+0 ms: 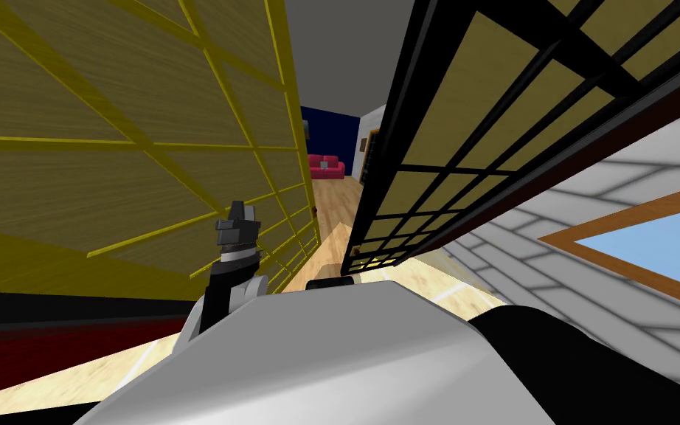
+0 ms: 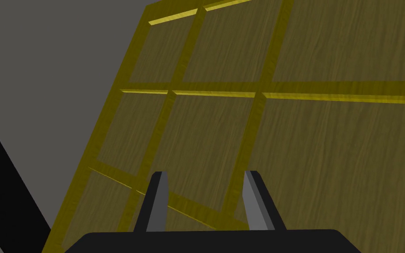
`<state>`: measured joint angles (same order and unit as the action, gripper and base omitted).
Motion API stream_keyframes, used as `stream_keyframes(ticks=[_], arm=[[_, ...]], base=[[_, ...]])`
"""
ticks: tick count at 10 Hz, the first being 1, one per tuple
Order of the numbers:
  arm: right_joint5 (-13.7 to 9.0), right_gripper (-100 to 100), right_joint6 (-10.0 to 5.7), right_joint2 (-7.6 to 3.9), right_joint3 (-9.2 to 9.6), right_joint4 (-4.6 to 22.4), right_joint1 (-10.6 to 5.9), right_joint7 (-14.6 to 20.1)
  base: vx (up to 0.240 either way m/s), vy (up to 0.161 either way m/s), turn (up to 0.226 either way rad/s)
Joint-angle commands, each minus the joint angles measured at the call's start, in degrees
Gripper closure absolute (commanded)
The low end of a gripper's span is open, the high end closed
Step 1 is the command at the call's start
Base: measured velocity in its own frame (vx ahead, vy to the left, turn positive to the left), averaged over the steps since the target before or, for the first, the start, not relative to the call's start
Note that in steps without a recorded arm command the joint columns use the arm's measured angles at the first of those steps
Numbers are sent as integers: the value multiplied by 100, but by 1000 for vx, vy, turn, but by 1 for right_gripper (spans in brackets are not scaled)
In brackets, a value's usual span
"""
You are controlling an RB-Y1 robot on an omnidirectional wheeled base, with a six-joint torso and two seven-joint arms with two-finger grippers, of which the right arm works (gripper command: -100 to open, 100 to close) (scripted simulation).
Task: Push the door open
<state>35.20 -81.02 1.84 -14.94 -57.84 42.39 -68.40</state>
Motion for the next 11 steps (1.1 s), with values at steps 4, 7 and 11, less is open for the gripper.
stream_keyframes(ticks=[4,7,11], arm=[[-181,-100,318,-251,620,-118,20,-341],[-275,-100,489,-313,953,-200,39,-513],[-407,-100,730,-329,1419,-314,64,-753]], base=[[110,-38,-89],[106,-24,-83],[99,-27,-82]])
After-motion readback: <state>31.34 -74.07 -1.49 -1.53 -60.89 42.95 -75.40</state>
